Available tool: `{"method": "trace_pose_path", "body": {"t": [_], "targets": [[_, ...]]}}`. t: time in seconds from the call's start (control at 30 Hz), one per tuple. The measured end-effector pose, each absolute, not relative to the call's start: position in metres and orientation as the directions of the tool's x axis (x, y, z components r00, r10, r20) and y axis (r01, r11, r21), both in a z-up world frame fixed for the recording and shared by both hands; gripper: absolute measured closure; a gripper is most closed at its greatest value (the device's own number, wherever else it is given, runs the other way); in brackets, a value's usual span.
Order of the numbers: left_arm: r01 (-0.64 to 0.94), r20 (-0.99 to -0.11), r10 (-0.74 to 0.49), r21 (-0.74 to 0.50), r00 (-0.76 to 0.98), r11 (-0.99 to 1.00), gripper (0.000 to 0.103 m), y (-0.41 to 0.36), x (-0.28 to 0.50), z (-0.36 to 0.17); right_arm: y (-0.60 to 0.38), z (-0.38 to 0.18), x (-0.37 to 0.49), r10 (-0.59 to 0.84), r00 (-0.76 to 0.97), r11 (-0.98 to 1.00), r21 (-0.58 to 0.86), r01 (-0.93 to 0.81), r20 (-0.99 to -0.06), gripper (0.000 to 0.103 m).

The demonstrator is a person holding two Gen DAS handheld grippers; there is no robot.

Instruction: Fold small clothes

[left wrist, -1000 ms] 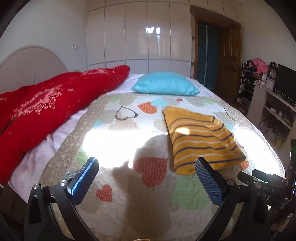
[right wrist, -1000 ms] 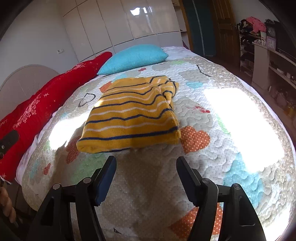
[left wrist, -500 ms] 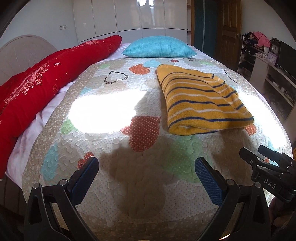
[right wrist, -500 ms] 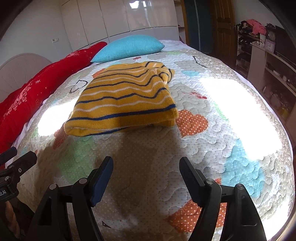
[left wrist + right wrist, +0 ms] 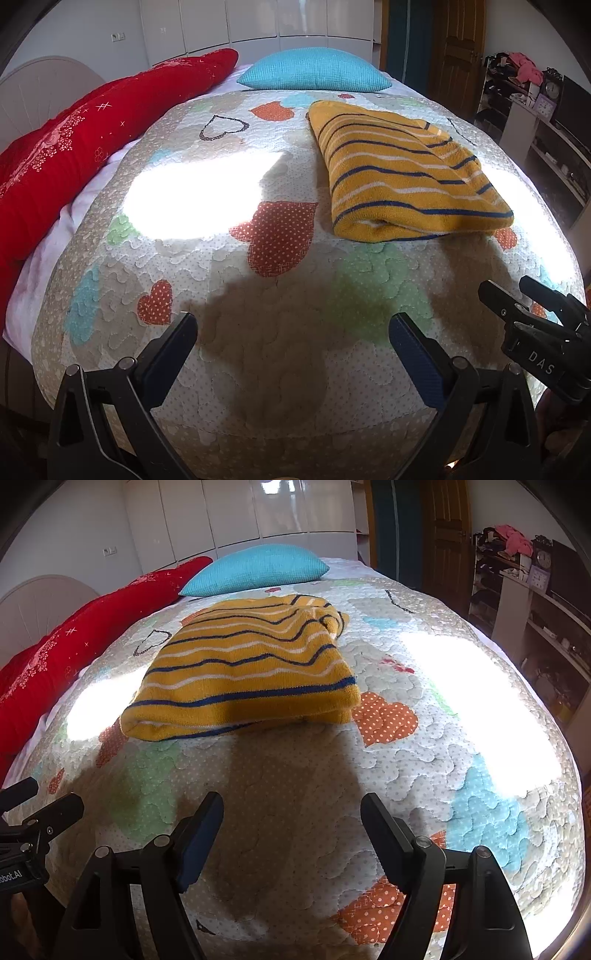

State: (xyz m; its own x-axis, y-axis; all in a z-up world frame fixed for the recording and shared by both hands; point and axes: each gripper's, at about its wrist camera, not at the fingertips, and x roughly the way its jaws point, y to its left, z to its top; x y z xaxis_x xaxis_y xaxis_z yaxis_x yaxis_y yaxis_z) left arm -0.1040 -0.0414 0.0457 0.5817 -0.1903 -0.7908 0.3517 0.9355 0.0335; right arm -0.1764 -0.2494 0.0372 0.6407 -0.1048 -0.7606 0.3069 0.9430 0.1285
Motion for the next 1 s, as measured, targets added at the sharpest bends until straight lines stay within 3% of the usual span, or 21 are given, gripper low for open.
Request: {"method": "trace_pose_path", "body": {"t": [1.0], "targets": [[0.386,-0.836,-0.187,0.031,0.516,0.922,0.0,-0.052,-0.104,0.022,-0.258,0.027,-0.17,-0.158,0.608,0.932,0.087,0.353,-0.778,0.019]]}}
